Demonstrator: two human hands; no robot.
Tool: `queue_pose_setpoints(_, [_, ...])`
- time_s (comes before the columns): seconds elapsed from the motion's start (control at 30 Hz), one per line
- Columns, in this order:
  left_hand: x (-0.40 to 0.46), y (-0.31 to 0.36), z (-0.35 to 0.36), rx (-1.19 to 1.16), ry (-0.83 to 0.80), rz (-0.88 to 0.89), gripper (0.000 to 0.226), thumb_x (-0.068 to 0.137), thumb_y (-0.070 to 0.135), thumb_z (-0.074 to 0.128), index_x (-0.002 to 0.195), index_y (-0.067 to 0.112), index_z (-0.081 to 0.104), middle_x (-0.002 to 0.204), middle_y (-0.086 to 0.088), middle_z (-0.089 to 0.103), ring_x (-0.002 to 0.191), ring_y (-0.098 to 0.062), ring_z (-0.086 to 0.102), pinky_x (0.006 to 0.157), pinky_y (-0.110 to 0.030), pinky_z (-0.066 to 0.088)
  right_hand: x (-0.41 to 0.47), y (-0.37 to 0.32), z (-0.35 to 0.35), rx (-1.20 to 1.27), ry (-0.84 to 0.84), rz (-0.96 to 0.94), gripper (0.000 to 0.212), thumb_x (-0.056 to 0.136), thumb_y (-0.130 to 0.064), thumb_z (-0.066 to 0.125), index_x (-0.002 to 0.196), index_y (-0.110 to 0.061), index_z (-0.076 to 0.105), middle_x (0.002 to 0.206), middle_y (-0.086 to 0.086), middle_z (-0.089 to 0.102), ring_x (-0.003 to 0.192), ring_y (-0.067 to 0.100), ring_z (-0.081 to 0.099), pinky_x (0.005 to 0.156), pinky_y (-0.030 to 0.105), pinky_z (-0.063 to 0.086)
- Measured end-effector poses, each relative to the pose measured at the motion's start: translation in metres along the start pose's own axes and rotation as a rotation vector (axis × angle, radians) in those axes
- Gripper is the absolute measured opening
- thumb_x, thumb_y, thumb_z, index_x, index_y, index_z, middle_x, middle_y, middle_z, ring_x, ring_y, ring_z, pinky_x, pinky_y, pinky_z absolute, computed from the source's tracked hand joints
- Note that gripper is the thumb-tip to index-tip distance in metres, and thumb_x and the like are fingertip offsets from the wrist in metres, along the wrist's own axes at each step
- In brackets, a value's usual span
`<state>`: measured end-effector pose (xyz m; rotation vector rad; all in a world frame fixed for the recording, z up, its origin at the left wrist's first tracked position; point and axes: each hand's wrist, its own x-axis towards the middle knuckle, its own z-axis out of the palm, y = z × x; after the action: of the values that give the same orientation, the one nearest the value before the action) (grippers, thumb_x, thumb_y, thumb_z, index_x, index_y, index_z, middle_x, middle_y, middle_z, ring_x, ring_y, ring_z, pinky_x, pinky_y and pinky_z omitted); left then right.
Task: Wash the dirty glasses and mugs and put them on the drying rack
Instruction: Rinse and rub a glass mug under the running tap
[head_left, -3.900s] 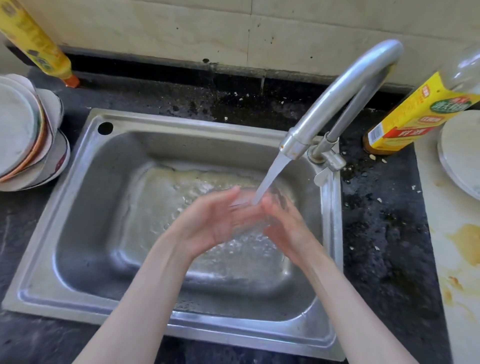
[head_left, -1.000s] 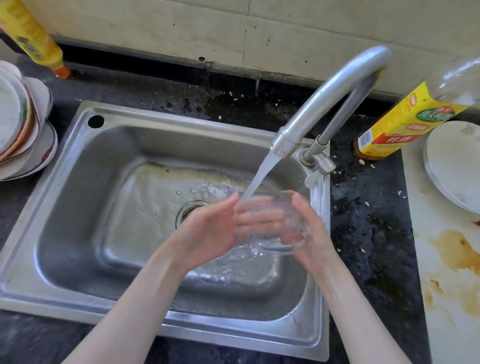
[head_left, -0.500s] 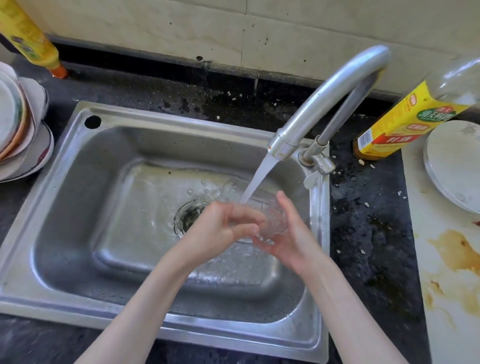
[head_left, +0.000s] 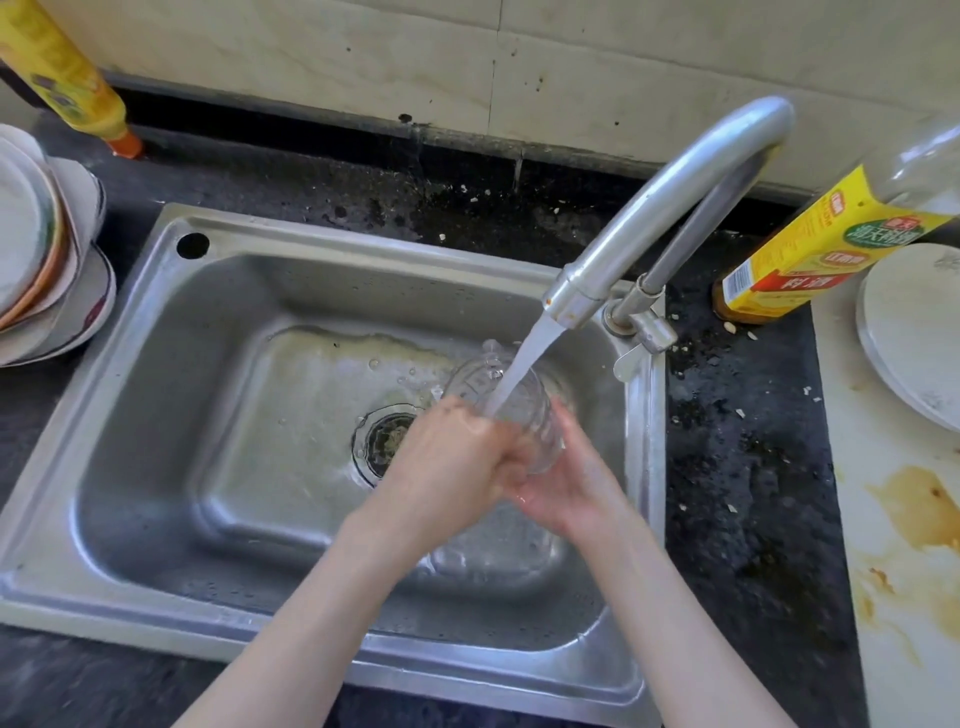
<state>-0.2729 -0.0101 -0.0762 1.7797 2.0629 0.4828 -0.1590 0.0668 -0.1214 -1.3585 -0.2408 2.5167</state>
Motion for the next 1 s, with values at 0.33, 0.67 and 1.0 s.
queue_pose_setpoints(0.33, [-0.007,-0.011,-0.009,-0.15,0.158,0.137,0.064,0.073,0.048,0.065,0.129,0.02,0.05,0.133,-0.001,0.047,0.127,-0.018,0.039,0.105,-0.036,0.035,0.005,-0.007,0.0,0.079,-0.101,-0.031,0.042,0.096,-0.031,0.045,0.083,-0.004,0.073,0.085,0.012,0.07,0.07,0.022,0.068,0.051,0.029,0.054])
queue_pose_setpoints(0.67, [-0.007,0.006,0.01,-0.773,0.147,-0.173,0.089,0.055,0.034,0.084,0.127,0.036,0.031,0.124,0.019,0.05,0.114,0.011,0.047,0.09,-0.002,0.033,-0.004,-0.002,0.001,-0.172,-0.173,-0.068,0.04,0.101,-0.03,0.038,0.098,-0.012,0.073,0.103,0.008,0.07,0.095,0.02,0.066,0.087,0.033,0.051])
queue_pose_setpoints(1.0, [-0.004,0.013,0.01,-0.747,0.162,-0.203,0.082,0.054,0.049,0.078,0.122,0.038,0.034,0.118,0.017,0.056,0.111,0.003,0.054,0.093,-0.011,0.039,-0.015,-0.051,-0.011,0.018,0.256,-0.357,0.025,0.097,-0.005,0.043,0.122,-0.008,0.042,0.111,0.011,0.053,0.1,0.024,0.056,0.075,0.032,0.05])
